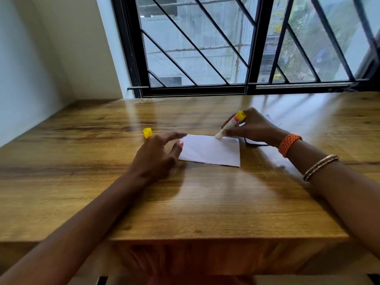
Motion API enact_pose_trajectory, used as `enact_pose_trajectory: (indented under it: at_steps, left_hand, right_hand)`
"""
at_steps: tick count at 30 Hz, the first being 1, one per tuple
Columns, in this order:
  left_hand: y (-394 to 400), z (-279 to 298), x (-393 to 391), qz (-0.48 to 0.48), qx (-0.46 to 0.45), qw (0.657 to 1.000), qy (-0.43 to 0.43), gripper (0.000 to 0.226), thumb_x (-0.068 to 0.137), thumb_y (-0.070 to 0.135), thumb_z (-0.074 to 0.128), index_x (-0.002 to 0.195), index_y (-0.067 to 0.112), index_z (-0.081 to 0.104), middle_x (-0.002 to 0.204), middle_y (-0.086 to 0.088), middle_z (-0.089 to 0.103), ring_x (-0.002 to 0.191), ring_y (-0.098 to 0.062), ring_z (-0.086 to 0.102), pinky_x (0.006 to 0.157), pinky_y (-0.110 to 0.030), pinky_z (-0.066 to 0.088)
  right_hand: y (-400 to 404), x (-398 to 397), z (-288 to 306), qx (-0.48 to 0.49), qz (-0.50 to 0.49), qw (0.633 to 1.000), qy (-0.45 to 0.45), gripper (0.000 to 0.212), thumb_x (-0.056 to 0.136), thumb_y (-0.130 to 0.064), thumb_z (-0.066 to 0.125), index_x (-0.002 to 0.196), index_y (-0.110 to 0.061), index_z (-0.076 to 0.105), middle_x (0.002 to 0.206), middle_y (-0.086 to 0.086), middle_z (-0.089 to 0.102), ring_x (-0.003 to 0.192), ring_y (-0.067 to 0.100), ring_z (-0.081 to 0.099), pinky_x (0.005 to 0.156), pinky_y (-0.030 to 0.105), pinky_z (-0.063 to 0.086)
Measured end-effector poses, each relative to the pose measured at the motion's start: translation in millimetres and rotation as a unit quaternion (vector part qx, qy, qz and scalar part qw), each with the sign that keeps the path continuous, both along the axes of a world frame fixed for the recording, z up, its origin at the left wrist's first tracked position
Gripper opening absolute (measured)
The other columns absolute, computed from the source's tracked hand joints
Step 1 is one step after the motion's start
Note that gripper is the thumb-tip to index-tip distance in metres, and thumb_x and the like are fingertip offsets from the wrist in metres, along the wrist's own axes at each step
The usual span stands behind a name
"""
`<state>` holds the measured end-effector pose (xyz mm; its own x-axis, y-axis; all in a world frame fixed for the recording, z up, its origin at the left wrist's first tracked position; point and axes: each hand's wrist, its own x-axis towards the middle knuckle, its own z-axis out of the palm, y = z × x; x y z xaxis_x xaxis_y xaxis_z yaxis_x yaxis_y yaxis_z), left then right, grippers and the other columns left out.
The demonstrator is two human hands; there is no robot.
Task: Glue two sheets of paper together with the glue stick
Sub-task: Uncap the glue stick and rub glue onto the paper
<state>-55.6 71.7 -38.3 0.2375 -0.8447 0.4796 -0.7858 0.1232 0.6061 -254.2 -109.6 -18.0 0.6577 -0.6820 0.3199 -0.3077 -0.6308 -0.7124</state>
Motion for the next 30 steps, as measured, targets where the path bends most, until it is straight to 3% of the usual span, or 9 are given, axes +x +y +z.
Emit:
enact_pose_trajectory:
  at_steps: [3,8,12,15,18,20,22,25,30]
  left_hand:
    - [-10,10,-9,-0.023,-0.041,0.996,-0.074,0.038,0.085,0.028,0.045,0.117,0.02,0.064,0.119,0.002,0.067,0.11,-0.012,0.061,0.091,-0.024,0.047]
    - [-40,7,-32,-0.151,0.135,0.953,-0.226,0.047,0.094,0.022,0.042,0.14,0.014,0.038,0.151,-0.001,0.035,0.139,-0.013,0.031,0.114,-0.024,0.022]
    - [-48,-3,-31,-0.137,0.172,0.954,-0.202,0.045,0.096,0.027,0.037,0.14,0.02,0.04,0.151,0.005,0.034,0.137,-0.012,0.033,0.113,-0.026,0.025]
    - [-48,-6,-29,-0.135,0.169,0.957,-0.193,0.045,0.096,0.028,0.037,0.14,0.022,0.039,0.151,0.008,0.034,0.136,-0.01,0.032,0.106,-0.018,0.021]
    - [-48,-7,-30,-0.131,0.166,0.96,-0.186,0.045,0.095,0.027,0.038,0.14,0.022,0.04,0.15,0.007,0.035,0.136,-0.01,0.033,0.103,-0.016,0.02]
    - [-48,-8,-30,-0.131,0.166,0.96,-0.183,0.045,0.095,0.026,0.038,0.14,0.022,0.04,0.15,0.007,0.036,0.136,-0.01,0.032,0.104,-0.016,0.02]
    - [-48,-8,-30,-0.13,0.168,0.961,-0.177,0.045,0.095,0.026,0.038,0.14,0.022,0.04,0.15,0.007,0.036,0.136,-0.009,0.032,0.105,-0.018,0.021]
    - [-47,-7,-30,-0.131,0.172,0.96,-0.176,0.045,0.095,0.027,0.038,0.14,0.023,0.039,0.15,0.007,0.036,0.137,-0.009,0.032,0.106,-0.019,0.021]
    - [-47,-7,-31,-0.128,0.174,0.959,-0.182,0.045,0.096,0.027,0.038,0.14,0.023,0.038,0.15,0.009,0.035,0.137,-0.008,0.031,0.103,-0.016,0.019]
  right_hand:
    - [1,1,0,0.002,0.002,1.0,-0.001,0.015,0.073,-0.007,0.079,0.087,-0.002,0.074,0.086,0.018,0.073,0.075,0.018,0.066,0.072,0.033,0.055]
    - [2,1,0,-0.015,-0.007,1.0,0.008,0.017,0.073,-0.007,0.079,0.088,-0.001,0.074,0.085,0.015,0.073,0.073,0.017,0.067,0.071,0.032,0.056]
    - [3,-2,0,-0.028,-0.005,1.0,0.012,0.015,0.073,-0.009,0.079,0.087,-0.005,0.074,0.084,0.011,0.074,0.069,0.007,0.066,0.068,0.024,0.056]
    - [3,-5,-1,-0.041,-0.021,0.999,0.023,0.015,0.073,-0.013,0.079,0.087,-0.008,0.075,0.083,0.008,0.074,0.073,0.014,0.067,0.073,0.032,0.056]
    - [6,-12,0,-0.037,-0.027,0.999,0.025,0.015,0.074,-0.012,0.078,0.087,-0.005,0.075,0.085,0.009,0.074,0.073,0.014,0.069,0.081,0.029,0.053]
    - [8,-17,0,-0.025,-0.023,0.999,0.022,0.017,0.075,-0.011,0.078,0.089,-0.002,0.075,0.083,0.009,0.073,0.061,0.003,0.065,0.065,0.02,0.053]
    - [10,-22,1,-0.025,-0.026,0.999,0.022,0.017,0.075,-0.012,0.079,0.089,-0.003,0.075,0.084,0.011,0.074,0.062,0.006,0.066,0.058,0.018,0.053]
    - [11,-30,1,-0.027,-0.042,0.999,0.013,0.016,0.074,-0.014,0.08,0.088,-0.007,0.076,0.085,0.012,0.075,0.08,0.026,0.071,0.075,0.037,0.059]
    - [12,-39,0,-0.023,-0.06,0.998,0.019,0.016,0.071,-0.019,0.081,0.085,-0.011,0.077,0.084,0.009,0.075,0.086,0.027,0.071,0.083,0.048,0.056]
